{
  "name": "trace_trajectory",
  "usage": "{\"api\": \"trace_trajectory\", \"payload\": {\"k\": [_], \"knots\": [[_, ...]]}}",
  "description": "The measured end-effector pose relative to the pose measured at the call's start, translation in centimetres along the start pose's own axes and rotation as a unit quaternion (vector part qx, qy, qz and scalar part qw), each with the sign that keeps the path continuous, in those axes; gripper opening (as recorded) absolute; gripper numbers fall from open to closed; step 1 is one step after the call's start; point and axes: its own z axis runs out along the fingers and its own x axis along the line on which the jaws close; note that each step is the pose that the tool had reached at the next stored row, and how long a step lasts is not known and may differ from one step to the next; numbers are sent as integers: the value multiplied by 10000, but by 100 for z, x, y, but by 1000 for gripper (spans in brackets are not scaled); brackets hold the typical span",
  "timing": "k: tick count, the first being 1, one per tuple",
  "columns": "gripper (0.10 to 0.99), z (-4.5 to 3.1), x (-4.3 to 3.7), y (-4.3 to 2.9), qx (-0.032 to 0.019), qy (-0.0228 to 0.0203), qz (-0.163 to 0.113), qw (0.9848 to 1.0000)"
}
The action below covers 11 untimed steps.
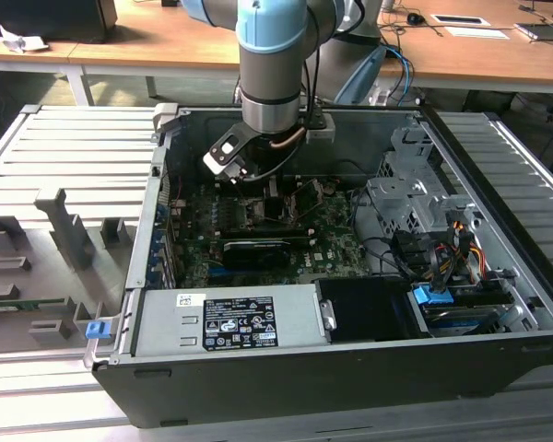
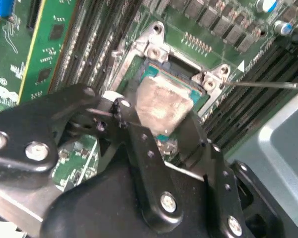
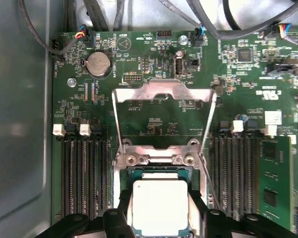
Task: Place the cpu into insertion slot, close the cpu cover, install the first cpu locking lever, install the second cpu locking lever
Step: 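Place the cpu into insertion slot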
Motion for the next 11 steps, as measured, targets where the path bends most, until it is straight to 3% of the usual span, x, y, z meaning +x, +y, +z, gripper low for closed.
{"api": "trace_trajectory", "payload": {"k": [1, 4, 6, 7, 8, 9, 11], "knots": [[600, -3, -2, -1, 2, -4, 0, 10000], [588, -132, 0, 6, 9, -5, 13, 10000], [455, -139, 1, 7, 10, -5, 15, 10000], [333, -141, 1, 7, 10, -4, 17, 10000], [333, -143, 1, 7, 10, -5, 18, 10000], [153, -145, 1, 7, 10, -5, 19, 10000], [153, -148, 1, 7, 11, -5, 19, 10000]]}}
